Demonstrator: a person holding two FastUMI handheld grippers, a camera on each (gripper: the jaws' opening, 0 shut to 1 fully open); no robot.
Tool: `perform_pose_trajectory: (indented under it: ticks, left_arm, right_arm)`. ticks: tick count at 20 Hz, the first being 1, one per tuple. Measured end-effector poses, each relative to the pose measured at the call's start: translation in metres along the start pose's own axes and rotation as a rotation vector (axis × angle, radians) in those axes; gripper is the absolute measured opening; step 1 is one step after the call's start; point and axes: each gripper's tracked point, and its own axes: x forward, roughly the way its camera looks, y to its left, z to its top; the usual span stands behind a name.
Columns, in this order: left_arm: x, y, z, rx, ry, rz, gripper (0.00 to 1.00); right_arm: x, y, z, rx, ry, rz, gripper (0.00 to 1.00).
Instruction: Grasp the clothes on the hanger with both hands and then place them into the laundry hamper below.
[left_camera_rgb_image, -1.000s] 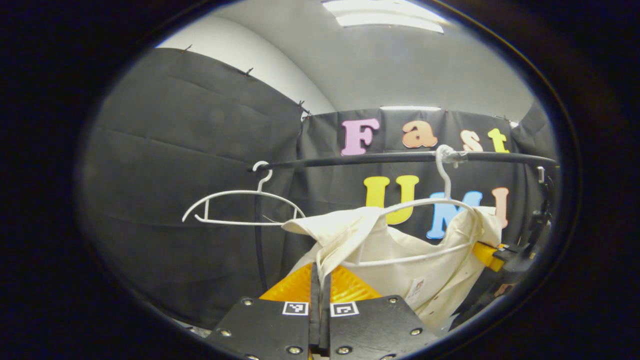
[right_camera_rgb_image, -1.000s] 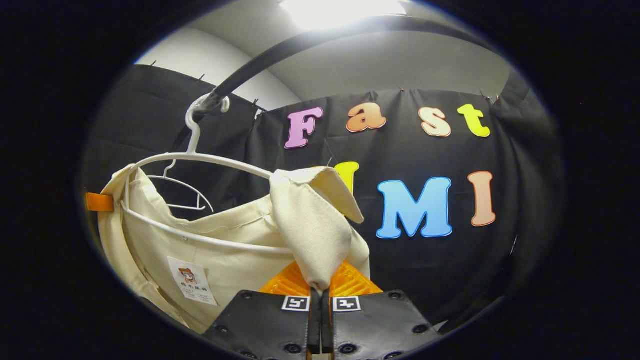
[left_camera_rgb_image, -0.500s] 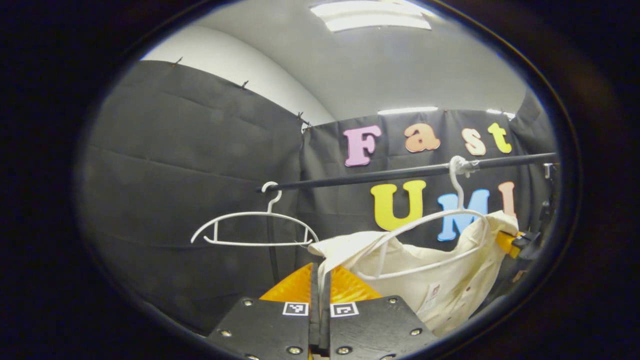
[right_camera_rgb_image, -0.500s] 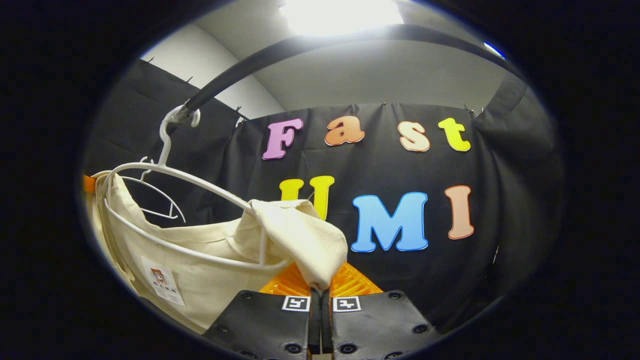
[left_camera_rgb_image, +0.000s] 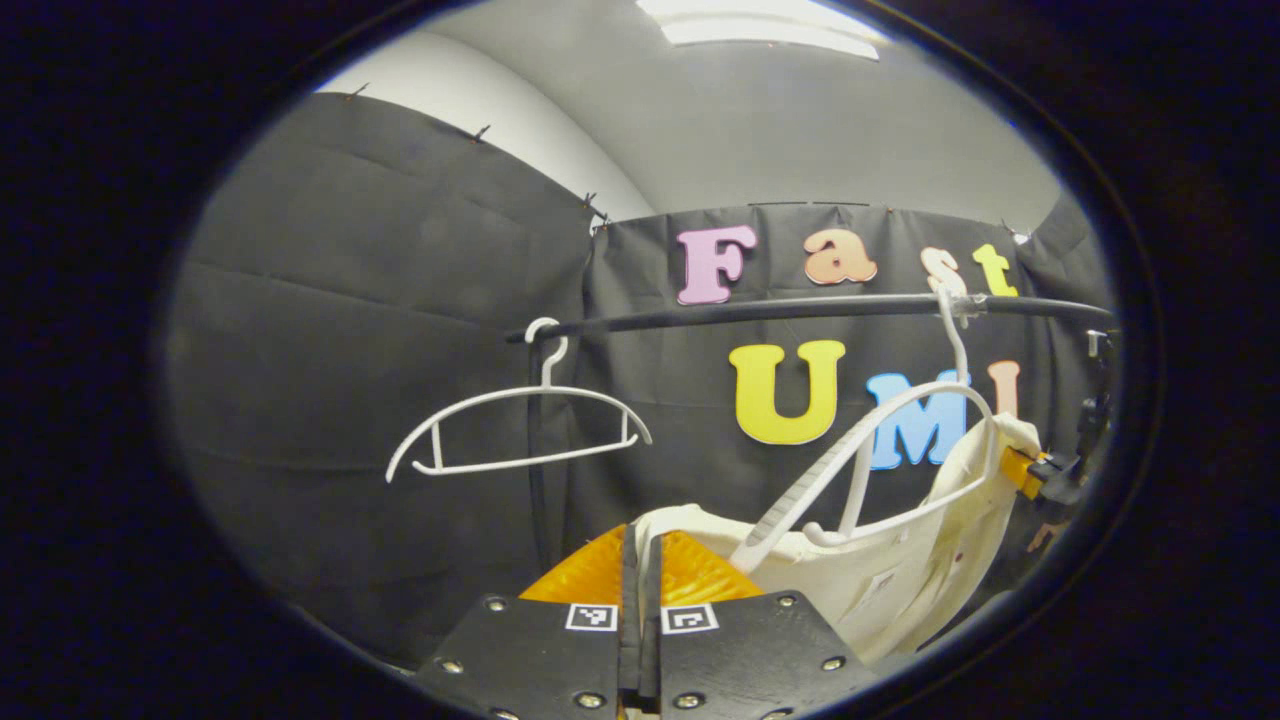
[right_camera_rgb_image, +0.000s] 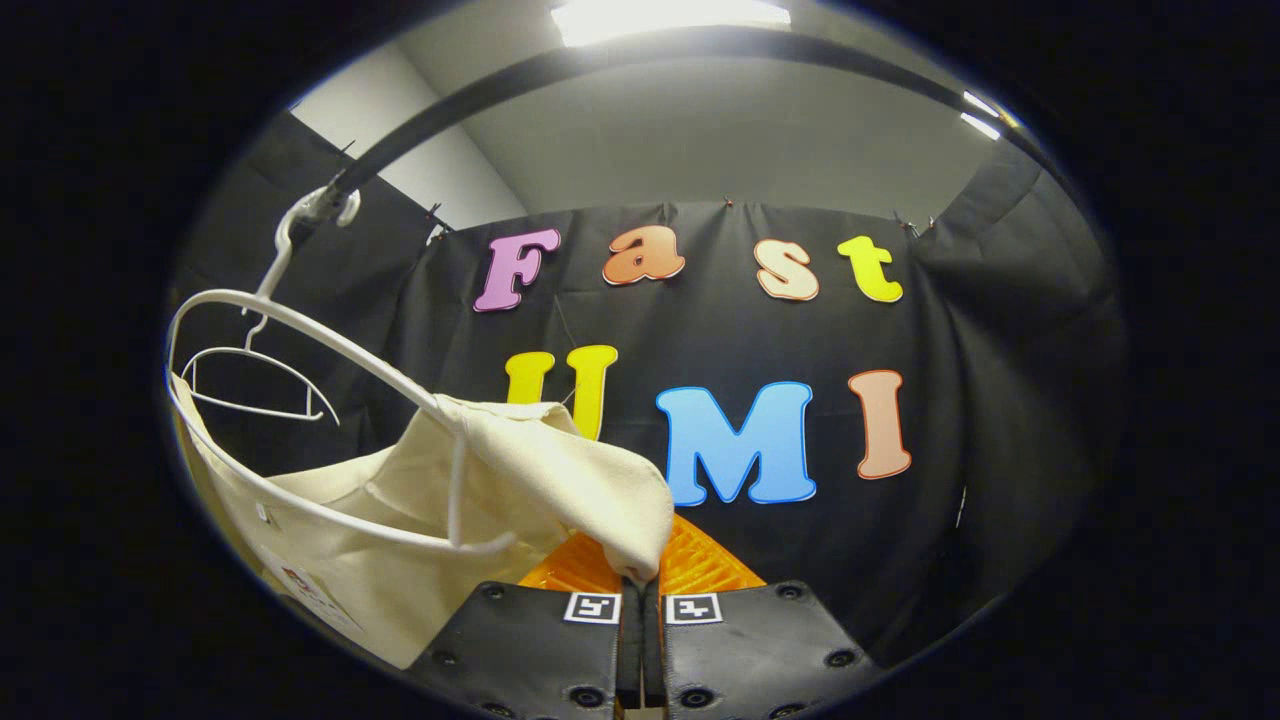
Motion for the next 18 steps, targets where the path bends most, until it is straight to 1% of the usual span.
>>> perform_pose_trajectory:
  ticks: [1, 4, 5, 6, 7, 9, 12, 15, 18]
  left_arm:
    - [0.002, -0.001, -0.006, -0.018, 0.016, -0.004, 0.01]
    - [0.007, -0.007, -0.021, -0.064, 0.043, -0.017, 0.01]
    - [0.011, -0.008, -0.030, -0.058, 0.048, -0.020, 0.01]
    - [0.013, -0.009, -0.037, -0.036, 0.053, -0.020, 0.01]
    - [0.016, -0.013, -0.044, -0.013, 0.055, -0.025, 0.01]
    - [0.023, -0.027, -0.057, 0.001, 0.070, -0.032, 0.01]
    - [0.015, -0.029, -0.069, -0.005, 0.099, -0.018, 0.01]
    - [-0.002, -0.021, -0.079, 0.009, 0.123, 0.014, 0.00]
    - [-0.025, -0.025, -0.092, -0.015, 0.156, 0.046, 0.01]
  right_arm:
    - [0.006, -0.004, -0.007, -0.006, 0.011, -0.012, 0.02]
    - [0.006, -0.015, -0.021, 0.002, 0.045, -0.033, 0.02]
    - [0.006, -0.019, -0.026, -0.005, 0.056, -0.036, 0.00]
    - [0.004, -0.021, -0.034, -0.009, 0.071, -0.038, 0.00]
    - [0.002, -0.022, -0.043, -0.002, 0.092, -0.038, 0.02]
    - [-0.008, -0.022, -0.063, 0.008, 0.132, -0.031, 0.02]
    - [-0.022, -0.023, -0.078, -0.004, 0.164, -0.015, 0.02]
    - [-0.033, -0.036, -0.090, 0.011, 0.188, -0.011, 0.02]
    - [-0.048, -0.043, -0.103, 0.025, 0.222, 0.023, 0.02]
